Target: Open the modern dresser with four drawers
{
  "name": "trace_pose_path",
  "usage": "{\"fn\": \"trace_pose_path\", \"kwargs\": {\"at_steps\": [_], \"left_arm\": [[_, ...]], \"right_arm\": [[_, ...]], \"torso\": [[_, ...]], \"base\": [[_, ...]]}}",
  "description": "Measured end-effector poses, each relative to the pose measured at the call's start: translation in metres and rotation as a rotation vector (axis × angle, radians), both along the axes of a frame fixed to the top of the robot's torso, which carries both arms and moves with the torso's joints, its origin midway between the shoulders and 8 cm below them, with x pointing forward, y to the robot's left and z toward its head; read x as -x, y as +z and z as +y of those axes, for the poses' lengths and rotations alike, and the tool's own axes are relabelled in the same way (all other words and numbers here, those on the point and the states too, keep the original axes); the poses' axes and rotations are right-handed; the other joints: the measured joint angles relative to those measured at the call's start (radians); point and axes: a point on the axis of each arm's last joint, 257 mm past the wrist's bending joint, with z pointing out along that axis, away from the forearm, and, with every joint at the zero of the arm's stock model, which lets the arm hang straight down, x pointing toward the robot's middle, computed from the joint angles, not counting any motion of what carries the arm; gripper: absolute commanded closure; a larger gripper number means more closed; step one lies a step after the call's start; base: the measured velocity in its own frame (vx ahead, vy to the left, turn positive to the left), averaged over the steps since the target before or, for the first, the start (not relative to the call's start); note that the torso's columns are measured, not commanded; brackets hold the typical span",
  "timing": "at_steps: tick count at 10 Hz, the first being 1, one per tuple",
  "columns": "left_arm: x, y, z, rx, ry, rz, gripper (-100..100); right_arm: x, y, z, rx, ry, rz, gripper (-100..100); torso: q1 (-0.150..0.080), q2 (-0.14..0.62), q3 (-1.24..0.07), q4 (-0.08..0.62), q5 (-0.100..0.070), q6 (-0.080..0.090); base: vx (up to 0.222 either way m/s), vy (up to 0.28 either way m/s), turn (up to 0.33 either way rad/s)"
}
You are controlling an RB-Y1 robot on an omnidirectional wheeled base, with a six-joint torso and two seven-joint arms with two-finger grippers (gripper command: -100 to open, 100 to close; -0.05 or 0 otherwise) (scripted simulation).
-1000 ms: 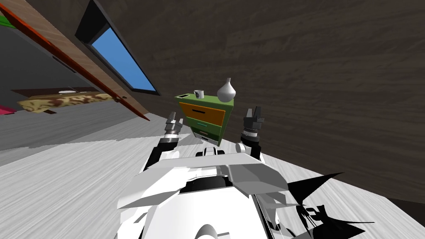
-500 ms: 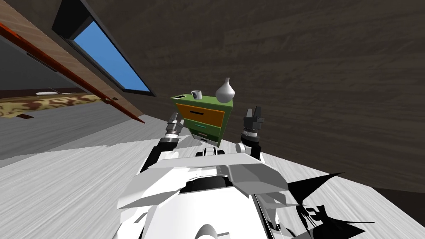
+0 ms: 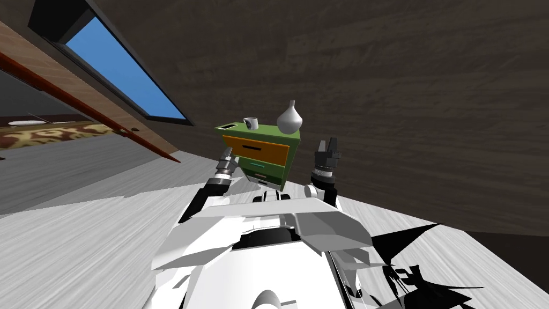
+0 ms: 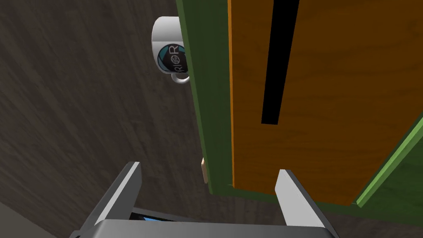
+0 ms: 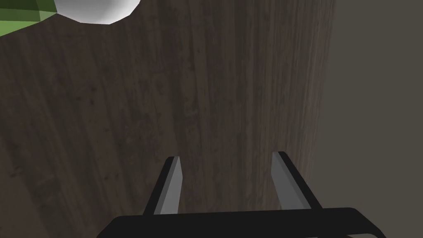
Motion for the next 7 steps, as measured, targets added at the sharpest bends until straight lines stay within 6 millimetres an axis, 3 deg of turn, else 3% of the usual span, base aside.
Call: {"fn": "trace_pose_path", "kwargs": {"at_steps": [7], "left_arm": [[-0.001,-0.048,-0.006,-0.065,-0.030,0.180,-100]], "right_arm": [[0.000,0.000,0.000,0.000,0.000,0.000,0]], "torso": [[0.000,0.000,0.000,0.000,0.000,0.000]], "base": [[0.065,0.023,-0.107]]}}
